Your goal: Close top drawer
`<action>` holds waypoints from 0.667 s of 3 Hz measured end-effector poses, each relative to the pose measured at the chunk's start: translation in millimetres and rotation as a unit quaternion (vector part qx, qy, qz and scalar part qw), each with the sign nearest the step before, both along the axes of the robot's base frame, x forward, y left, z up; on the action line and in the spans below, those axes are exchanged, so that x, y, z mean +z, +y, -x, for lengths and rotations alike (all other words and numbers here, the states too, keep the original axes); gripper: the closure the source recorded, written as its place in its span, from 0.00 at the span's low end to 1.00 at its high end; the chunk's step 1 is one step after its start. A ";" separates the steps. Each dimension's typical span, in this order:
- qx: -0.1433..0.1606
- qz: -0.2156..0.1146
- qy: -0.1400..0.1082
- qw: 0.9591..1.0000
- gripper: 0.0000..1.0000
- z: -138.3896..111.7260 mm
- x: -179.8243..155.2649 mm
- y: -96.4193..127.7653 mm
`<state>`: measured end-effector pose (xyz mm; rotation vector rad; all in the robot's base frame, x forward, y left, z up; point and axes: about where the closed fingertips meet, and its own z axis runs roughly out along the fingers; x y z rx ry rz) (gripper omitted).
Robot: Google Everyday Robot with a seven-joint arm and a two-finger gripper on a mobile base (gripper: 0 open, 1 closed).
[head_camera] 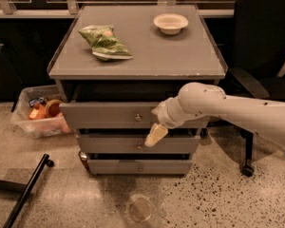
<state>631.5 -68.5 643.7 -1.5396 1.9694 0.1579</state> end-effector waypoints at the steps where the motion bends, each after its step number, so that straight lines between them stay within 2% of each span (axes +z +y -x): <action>1: 0.000 0.000 0.000 1.000 0.00 3.4 0.0 0.2; 2: 0.002 0.000 -0.001 1.000 0.00 1.0 0.3 2.4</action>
Offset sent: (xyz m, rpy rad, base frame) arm 0.0405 0.0132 0.0053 0.0038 -0.0271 0.0290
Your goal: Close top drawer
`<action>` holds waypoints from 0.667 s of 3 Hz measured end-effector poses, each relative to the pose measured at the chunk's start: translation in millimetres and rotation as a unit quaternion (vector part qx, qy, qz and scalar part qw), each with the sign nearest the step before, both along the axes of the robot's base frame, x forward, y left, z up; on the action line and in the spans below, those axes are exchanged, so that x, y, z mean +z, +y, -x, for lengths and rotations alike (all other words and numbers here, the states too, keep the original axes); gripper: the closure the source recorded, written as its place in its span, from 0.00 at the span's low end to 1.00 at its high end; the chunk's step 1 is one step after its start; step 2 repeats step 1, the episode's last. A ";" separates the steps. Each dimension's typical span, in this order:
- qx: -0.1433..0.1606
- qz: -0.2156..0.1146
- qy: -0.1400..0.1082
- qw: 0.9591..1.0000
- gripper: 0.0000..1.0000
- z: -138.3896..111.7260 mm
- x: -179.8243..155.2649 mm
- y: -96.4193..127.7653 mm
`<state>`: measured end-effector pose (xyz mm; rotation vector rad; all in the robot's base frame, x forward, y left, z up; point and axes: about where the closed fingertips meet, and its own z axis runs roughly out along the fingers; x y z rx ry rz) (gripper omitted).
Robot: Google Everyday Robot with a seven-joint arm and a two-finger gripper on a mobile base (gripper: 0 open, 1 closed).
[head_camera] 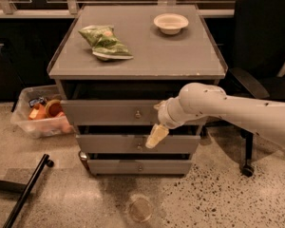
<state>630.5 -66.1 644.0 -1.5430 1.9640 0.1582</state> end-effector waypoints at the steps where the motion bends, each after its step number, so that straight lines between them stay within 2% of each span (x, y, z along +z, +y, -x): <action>1: 0.006 -0.001 0.004 1.000 0.00 1.5 -3.0 1.8; 2: 0.006 -0.001 0.004 1.000 0.00 1.5 -3.0 1.8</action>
Offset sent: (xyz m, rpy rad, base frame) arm 0.0000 0.0000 0.0000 0.0000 0.0000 0.0000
